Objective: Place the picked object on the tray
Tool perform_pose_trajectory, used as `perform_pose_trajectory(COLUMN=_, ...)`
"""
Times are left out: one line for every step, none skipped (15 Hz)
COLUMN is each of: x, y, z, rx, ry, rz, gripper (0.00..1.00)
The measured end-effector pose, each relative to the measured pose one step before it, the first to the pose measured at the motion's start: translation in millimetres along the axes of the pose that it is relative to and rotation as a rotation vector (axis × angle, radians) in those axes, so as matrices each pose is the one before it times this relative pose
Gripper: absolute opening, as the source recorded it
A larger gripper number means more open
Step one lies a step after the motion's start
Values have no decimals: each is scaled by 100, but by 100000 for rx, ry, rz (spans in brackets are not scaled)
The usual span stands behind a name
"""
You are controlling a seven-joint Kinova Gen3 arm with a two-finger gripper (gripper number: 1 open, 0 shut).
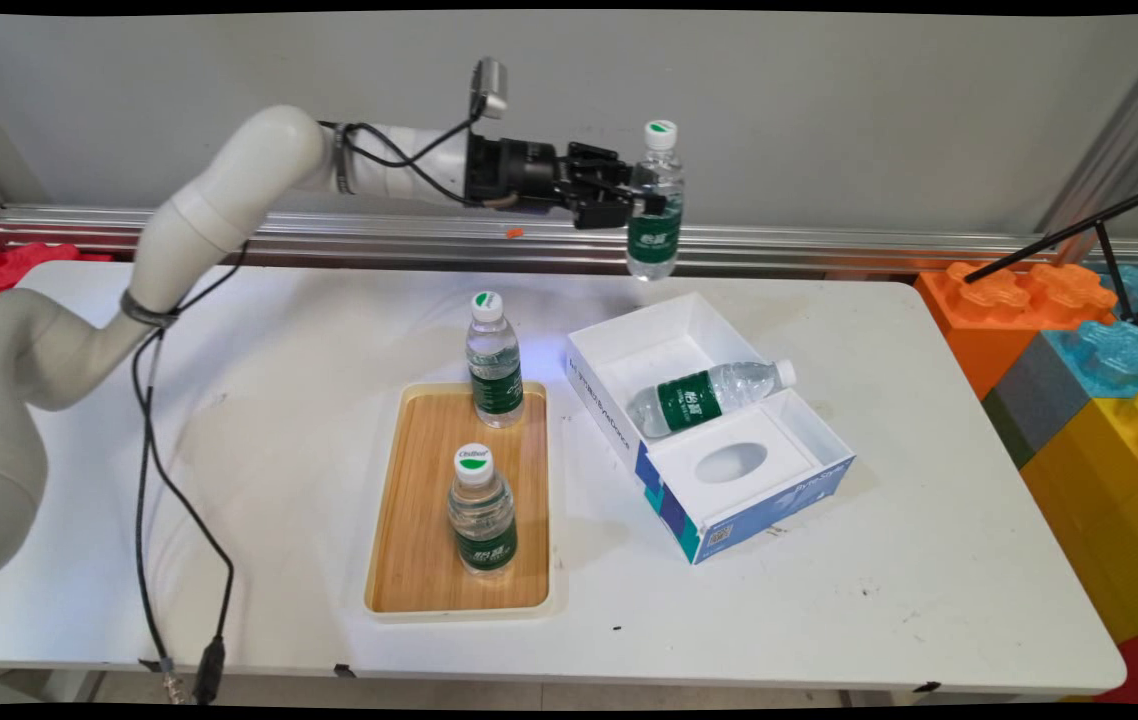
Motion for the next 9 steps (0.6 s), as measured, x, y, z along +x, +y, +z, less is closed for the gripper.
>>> perform_pose_trajectory(x=40, y=61, z=-494, rx=272, ry=-311, rz=-116, gripper=0)
perform_pose_trajectory(x=19, y=141, z=-798, rx=293, ry=-545, rz=-101, gripper=0)
perform_pose_trajectory(x=14, y=94, z=-523, rx=203, ry=-309, rz=-20, gripper=0)
perform_pose_trajectory(x=-17, y=180, z=-839, rx=196, ry=-519, rz=-69, gripper=0)
perform_pose_trajectory(x=-66, y=202, z=-954, rx=251, ry=-680, rz=25, gripper=0)
perform_pose_trajectory(x=-116, y=193, z=-1017, rx=434, ry=-767, rz=97, gripper=0)
perform_pose_trajectory(x=-129, y=168, z=-879, rx=421, ry=-673, rz=140, gripper=0)
perform_pose_trajectory(x=-81, y=91, z=-562, rx=295, ry=-427, rz=132, gripper=0)
perform_pose_trajectory(x=-152, y=130, z=-873, rx=601, ry=-659, rz=218, gripper=0)
